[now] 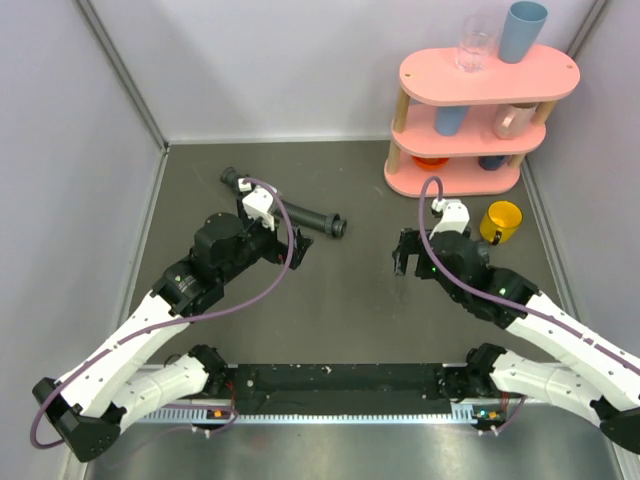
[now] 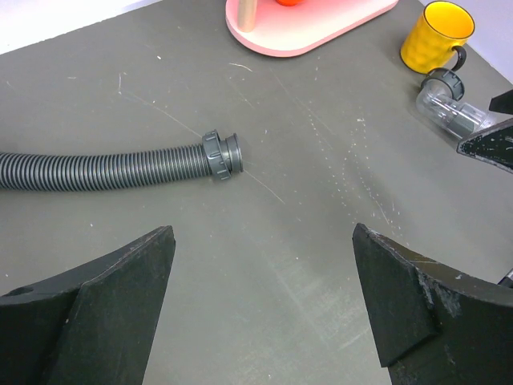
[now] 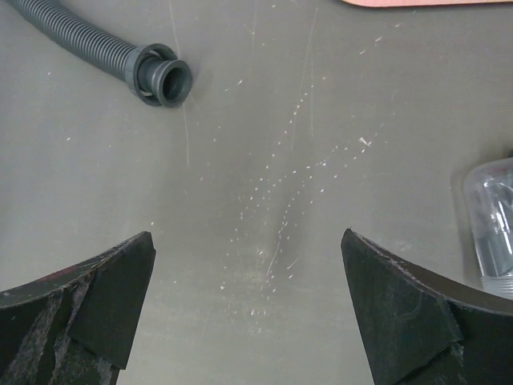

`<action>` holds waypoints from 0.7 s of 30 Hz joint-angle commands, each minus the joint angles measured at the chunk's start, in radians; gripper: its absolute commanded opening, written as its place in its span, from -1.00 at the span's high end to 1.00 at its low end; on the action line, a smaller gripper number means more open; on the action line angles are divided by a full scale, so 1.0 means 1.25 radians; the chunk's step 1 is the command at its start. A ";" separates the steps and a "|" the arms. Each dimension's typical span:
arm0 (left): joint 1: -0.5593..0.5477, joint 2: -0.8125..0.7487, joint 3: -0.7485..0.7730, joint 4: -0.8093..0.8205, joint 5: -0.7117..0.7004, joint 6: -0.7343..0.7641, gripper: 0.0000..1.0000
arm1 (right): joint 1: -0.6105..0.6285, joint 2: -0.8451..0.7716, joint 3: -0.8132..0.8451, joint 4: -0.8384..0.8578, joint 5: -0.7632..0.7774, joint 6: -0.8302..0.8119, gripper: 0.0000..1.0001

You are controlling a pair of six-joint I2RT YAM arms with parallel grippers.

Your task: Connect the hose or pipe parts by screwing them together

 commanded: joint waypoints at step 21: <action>-0.007 0.003 0.010 0.008 -0.011 0.008 -0.94 | -0.474 0.451 0.163 -0.128 -0.002 -0.274 -0.71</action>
